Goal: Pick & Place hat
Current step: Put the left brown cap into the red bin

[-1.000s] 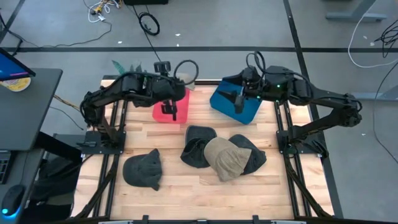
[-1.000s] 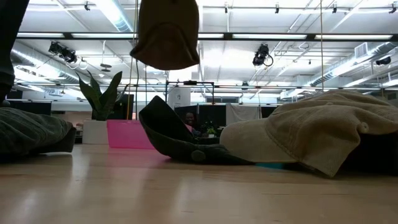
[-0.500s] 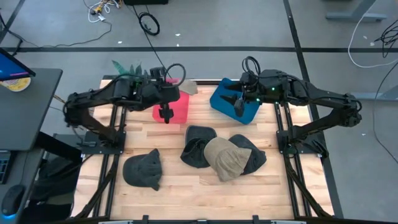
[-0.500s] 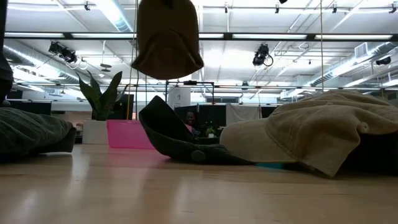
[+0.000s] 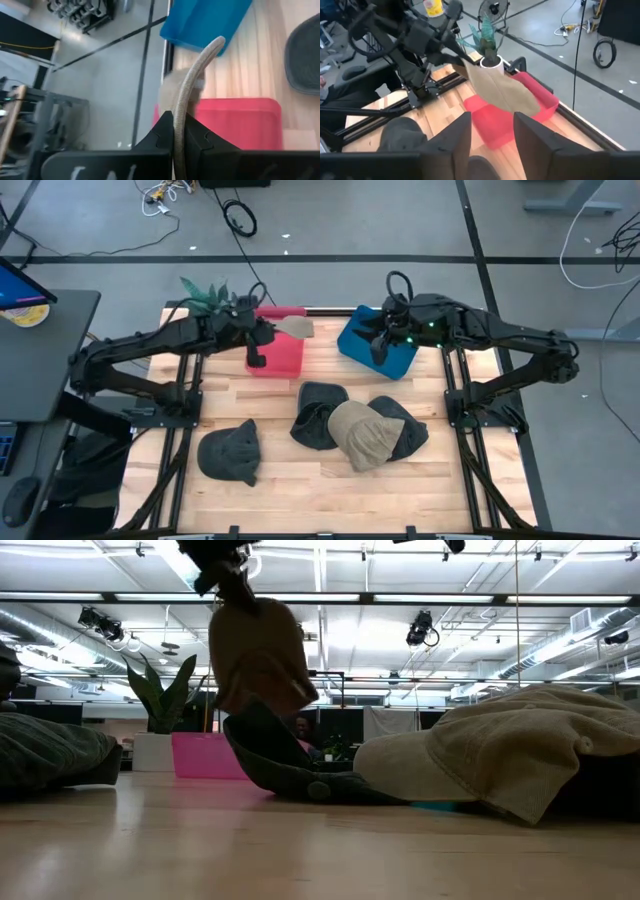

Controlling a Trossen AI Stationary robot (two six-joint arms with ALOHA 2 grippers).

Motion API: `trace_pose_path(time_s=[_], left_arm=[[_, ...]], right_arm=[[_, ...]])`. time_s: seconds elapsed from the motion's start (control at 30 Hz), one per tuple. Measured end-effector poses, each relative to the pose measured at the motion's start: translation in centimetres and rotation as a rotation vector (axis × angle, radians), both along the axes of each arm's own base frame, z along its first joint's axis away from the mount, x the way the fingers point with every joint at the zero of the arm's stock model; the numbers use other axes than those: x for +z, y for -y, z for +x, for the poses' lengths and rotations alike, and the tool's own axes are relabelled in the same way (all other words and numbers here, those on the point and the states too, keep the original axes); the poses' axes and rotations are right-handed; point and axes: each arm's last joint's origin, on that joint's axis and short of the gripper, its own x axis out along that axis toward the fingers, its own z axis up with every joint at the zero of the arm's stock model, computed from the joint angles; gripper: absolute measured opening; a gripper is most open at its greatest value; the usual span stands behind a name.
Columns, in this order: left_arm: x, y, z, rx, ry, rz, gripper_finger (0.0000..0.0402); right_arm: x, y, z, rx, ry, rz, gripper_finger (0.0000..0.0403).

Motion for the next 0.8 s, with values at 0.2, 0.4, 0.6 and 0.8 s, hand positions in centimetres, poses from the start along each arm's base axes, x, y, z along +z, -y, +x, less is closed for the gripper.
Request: trace_pose_path(time_s=[0.2,0.4,0.6,0.8], left_arm=[[-1.9,-2.6,-0.3,0.042,0.024,0.019,0.0012],[-4.0,-4.9,-1.6,0.074,-0.009,-0.048,0.0012],[-5.7,-6.2,-2.1,0.07,0.062,-0.1,0.0012],[-5.4,-6.6,-2.3,0.085,0.13,-0.078,0.0012]], right_arm=[[-0.7,0.1,1.0,-0.018,-0.011,0.042,0.0117],[-1.1,0.2,1.9,-0.03,-0.004,0.068,0.0096],[-1.1,0.2,2.3,-0.029,0.018,0.066,0.0084],[-1.0,0.2,2.4,-0.029,0.027,0.065,0.0078]])
